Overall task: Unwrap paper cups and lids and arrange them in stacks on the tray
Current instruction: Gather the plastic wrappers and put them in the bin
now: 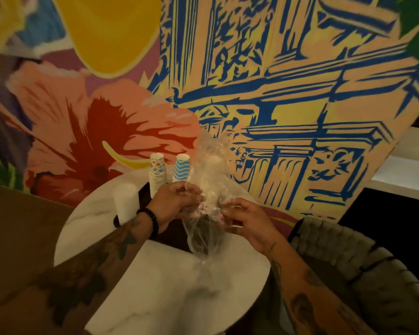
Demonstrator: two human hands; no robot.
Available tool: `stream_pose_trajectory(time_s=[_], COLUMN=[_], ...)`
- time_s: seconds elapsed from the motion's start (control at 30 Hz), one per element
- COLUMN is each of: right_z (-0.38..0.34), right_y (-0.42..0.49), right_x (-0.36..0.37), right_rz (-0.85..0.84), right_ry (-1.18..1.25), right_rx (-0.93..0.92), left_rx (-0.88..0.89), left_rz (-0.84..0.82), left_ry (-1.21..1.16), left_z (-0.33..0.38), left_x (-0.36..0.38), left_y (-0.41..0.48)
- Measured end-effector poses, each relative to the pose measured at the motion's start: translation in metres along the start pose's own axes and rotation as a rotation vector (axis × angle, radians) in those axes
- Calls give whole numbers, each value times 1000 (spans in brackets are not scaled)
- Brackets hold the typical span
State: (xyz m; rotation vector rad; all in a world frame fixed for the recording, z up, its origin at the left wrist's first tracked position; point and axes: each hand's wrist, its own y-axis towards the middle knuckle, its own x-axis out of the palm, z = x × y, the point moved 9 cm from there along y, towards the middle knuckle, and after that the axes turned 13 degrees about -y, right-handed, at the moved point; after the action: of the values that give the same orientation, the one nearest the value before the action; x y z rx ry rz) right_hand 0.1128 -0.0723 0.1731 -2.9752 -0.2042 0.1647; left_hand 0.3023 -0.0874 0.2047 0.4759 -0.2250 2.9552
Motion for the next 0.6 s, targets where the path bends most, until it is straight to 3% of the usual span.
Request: stream_pose_trajectory(time_s=[0.3, 0.6], right_z=[-35, -45], right_y=[-52, -75], right_x=[62, 80], right_rz=[128, 88], right_ry=[98, 239], right_rx=[-104, -102], left_rx=[-30, 33], left_rz=[-201, -162], left_ry=[-22, -70], left_z=[36, 48], left_x=[-33, -40], left_y=[-74, -106])
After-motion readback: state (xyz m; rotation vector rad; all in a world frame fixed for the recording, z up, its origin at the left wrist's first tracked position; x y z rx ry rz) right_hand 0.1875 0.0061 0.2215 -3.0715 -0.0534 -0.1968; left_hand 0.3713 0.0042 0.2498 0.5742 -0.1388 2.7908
